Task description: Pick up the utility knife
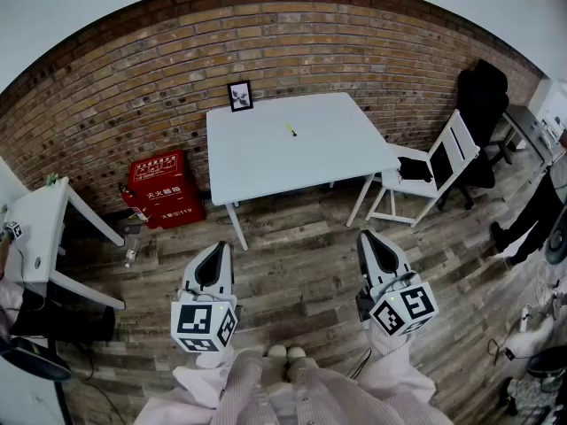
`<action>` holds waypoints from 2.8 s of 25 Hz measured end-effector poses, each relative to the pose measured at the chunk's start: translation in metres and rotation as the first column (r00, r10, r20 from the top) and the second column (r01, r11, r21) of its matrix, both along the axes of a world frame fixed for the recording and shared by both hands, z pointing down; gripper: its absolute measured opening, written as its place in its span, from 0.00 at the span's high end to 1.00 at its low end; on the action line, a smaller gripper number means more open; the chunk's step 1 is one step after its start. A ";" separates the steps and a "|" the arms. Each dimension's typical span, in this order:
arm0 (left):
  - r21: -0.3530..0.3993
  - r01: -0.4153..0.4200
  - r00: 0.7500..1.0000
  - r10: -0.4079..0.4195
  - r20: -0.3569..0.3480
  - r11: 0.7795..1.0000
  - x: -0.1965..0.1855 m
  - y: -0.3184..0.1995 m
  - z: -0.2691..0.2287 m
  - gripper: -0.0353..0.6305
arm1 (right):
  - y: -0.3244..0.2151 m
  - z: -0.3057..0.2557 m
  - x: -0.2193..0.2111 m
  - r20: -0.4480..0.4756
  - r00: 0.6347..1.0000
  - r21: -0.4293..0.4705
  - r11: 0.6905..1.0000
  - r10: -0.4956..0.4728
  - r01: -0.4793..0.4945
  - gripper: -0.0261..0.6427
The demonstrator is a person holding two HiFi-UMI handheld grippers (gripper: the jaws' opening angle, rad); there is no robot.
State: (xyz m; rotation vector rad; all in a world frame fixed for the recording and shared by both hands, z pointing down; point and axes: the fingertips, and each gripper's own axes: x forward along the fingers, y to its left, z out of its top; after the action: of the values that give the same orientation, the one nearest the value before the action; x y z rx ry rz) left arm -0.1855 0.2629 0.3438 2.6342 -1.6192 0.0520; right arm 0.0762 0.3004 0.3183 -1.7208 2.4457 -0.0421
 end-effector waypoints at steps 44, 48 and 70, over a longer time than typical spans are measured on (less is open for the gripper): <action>-0.111 0.068 0.996 -0.073 -0.043 0.991 0.024 -0.046 0.047 0.96 | -0.069 0.056 0.045 0.029 0.999 -0.116 0.993 0.028 -0.024 0.73; -0.124 0.067 0.996 -0.073 -0.046 0.990 0.025 -0.083 0.052 0.96 | -0.102 0.066 0.046 0.031 0.999 -0.140 0.990 0.024 -0.019 0.72; -0.162 -0.029 0.996 0.014 -0.091 0.986 0.036 -0.271 0.064 0.96 | -0.265 0.080 0.039 0.004 0.999 -0.226 0.973 0.041 -0.039 0.72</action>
State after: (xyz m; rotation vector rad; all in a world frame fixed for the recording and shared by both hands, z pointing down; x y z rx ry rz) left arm -0.1498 -0.0078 0.4080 2.4936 -1.4911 0.0635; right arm 0.1150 0.0351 0.3983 -1.8536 2.4811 -0.3354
